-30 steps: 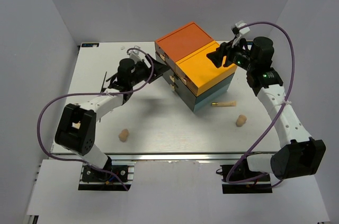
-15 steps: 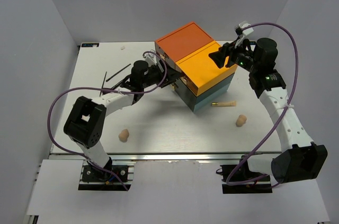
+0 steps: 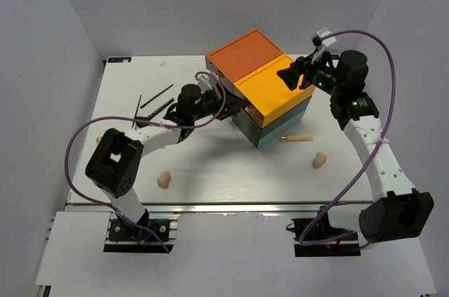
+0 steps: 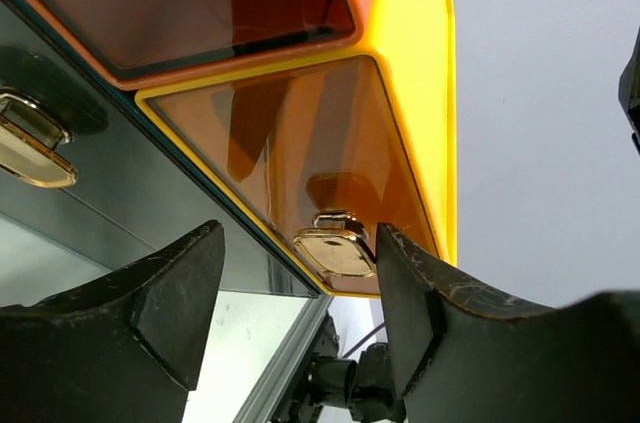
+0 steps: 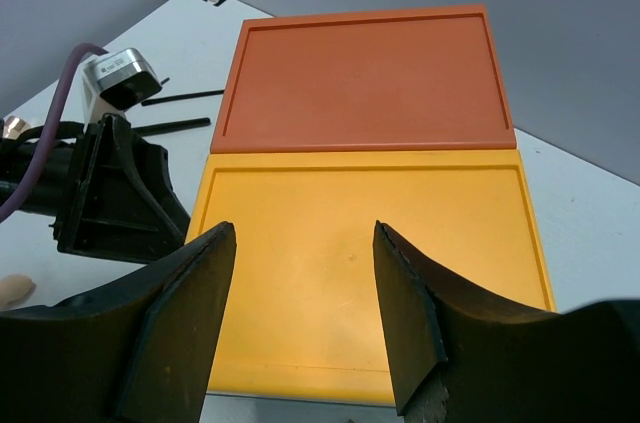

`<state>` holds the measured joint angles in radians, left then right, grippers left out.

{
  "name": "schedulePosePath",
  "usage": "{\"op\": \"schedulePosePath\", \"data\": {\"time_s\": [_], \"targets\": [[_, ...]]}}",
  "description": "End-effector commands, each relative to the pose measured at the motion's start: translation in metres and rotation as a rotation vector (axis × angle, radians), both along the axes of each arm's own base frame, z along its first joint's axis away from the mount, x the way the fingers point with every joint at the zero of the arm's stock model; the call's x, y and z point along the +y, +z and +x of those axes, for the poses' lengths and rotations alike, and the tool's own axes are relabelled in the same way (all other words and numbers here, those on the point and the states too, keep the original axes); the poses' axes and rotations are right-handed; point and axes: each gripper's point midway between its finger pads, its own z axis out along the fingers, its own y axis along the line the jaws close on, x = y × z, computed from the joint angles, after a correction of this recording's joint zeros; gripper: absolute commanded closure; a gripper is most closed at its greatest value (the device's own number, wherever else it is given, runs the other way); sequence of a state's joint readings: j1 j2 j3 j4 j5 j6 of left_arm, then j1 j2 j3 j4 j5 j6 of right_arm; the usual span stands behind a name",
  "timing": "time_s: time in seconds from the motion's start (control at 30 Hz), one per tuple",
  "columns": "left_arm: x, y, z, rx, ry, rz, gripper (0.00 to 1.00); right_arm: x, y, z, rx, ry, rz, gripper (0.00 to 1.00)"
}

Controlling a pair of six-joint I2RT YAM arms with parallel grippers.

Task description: Organize the makeup

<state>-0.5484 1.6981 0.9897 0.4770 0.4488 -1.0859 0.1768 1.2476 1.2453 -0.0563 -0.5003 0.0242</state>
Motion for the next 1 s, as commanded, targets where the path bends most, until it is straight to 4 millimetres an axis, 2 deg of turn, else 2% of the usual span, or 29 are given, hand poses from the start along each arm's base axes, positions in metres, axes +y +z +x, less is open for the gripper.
{"op": "schedulePosePath", "data": {"time_s": [0.0,0.13,0.17,0.37,0.47,0.5,0.57,0.6,0.63,0.67,0.7,0.73,0.77,0.83,0.9,0.97], "targets": [[-0.002,0.019,-0.006,-0.037,-0.006,-0.030,0.29,-0.002,0.008,-0.002,-0.031,-0.003,0.013,0.37],[-0.004,0.010,-0.003,-0.017,0.007,-0.011,0.45,-0.001,0.008,-0.002,-0.028,-0.002,0.016,0.37],[-0.004,0.009,-0.002,-0.018,0.010,-0.011,0.55,-0.001,0.008,-0.003,-0.029,0.000,0.016,0.37],[-0.004,0.014,-0.004,-0.025,0.020,-0.010,0.69,-0.001,0.007,-0.006,-0.028,0.003,0.014,0.37],[0.006,0.010,-0.011,-0.025,0.042,0.018,0.69,-0.001,0.008,-0.010,-0.036,0.012,0.007,0.37],[0.011,0.021,-0.015,-0.047,0.049,0.010,0.69,-0.001,0.008,-0.011,-0.044,0.019,-0.001,0.37],[0.024,0.013,-0.022,-0.036,0.070,0.036,0.69,0.005,0.003,-0.020,-0.033,0.075,-0.009,0.34],[0.030,0.024,-0.027,-0.058,0.080,0.030,0.69,0.006,0.002,-0.023,-0.065,0.109,-0.046,0.32],[0.035,0.024,-0.030,-0.070,0.085,0.049,0.69,0.009,-0.001,-0.028,-0.072,0.145,-0.059,0.30],[0.042,0.013,-0.036,-0.044,0.092,0.082,0.69,0.018,-0.005,-0.042,-0.072,0.236,-0.069,0.26],[0.048,0.011,-0.037,-0.047,0.119,0.102,0.69,0.021,-0.005,-0.051,-0.091,0.289,-0.082,0.24],[0.054,0.019,-0.042,-0.075,0.129,0.111,0.69,0.024,-0.009,-0.058,-0.127,0.340,-0.116,0.23],[0.062,0.007,-0.047,-0.045,0.143,0.141,0.69,0.029,-0.013,-0.073,-0.129,0.423,-0.118,0.22],[0.073,0.011,-0.054,-0.060,0.177,0.146,0.69,0.031,-0.014,-0.089,-0.209,0.494,-0.165,0.21],[0.085,-0.008,-0.062,-0.012,0.210,0.188,0.69,0.031,-0.024,-0.109,-0.224,0.557,-0.177,0.20],[0.095,-0.010,-0.069,0.004,0.234,0.196,0.57,0.032,-0.034,-0.121,-0.259,0.609,-0.209,0.20]]}}
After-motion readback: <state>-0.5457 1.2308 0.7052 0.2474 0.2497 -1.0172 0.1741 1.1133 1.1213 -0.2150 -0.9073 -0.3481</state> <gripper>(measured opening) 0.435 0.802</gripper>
